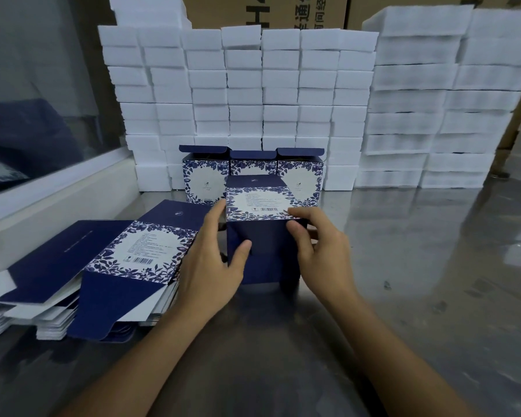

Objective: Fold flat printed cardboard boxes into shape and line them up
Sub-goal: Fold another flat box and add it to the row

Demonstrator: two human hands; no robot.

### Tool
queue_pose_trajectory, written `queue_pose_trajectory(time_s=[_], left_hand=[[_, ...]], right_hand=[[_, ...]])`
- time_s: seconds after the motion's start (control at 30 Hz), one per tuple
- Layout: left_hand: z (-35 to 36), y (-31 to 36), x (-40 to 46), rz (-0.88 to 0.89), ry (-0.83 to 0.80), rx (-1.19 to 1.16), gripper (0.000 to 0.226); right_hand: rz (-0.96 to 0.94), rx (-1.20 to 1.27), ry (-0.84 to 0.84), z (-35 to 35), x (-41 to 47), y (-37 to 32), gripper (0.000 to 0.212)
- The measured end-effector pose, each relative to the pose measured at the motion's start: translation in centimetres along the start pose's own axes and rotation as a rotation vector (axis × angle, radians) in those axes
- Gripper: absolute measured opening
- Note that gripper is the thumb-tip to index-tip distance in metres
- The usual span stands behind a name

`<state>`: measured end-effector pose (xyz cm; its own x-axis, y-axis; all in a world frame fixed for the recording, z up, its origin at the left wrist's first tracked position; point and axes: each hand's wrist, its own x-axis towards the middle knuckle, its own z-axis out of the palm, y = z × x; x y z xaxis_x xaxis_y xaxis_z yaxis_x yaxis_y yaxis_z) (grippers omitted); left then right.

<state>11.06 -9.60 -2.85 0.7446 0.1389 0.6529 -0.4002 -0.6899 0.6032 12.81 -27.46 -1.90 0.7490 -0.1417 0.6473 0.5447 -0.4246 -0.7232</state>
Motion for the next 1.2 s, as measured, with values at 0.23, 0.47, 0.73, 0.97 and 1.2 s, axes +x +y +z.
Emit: queue_pose_trajectory(time_s=[0.23, 0.47, 0.73, 0.97, 1.2], left_hand=[[0.2, -0.9, 0.0, -0.110, -0.076, 0.017, 0.101], [-0.1, -0.7, 0.0, -0.011, 0.006, 0.100, 0.084], [-0.4, -0.4, -0.3, -0.010, 0.020, -0.048, 0.089], [-0.7, -0.1, 0.0, 0.002, 0.035, -0.397, 0.033], [-0.6, -0.5, 0.7, -0.059, 0.126, -0.245, 0.025]], right_hand=[[0.055, -0.037, -0.208, 0.1, -0.3, 0.8, 0.079], [-0.056, -0.140, -0.051, 0.6, -0.7, 0.3, 0.069], [-0.134, -0.024, -0.008, 0.4, -0.8, -0.5, 0.042], [-0.079, 0.086, 0.073, 0.4, -0.8, -1.0, 0.014], [0.026, 0.145, 0.043, 0.3, -0.5, -0.3, 0.012]])
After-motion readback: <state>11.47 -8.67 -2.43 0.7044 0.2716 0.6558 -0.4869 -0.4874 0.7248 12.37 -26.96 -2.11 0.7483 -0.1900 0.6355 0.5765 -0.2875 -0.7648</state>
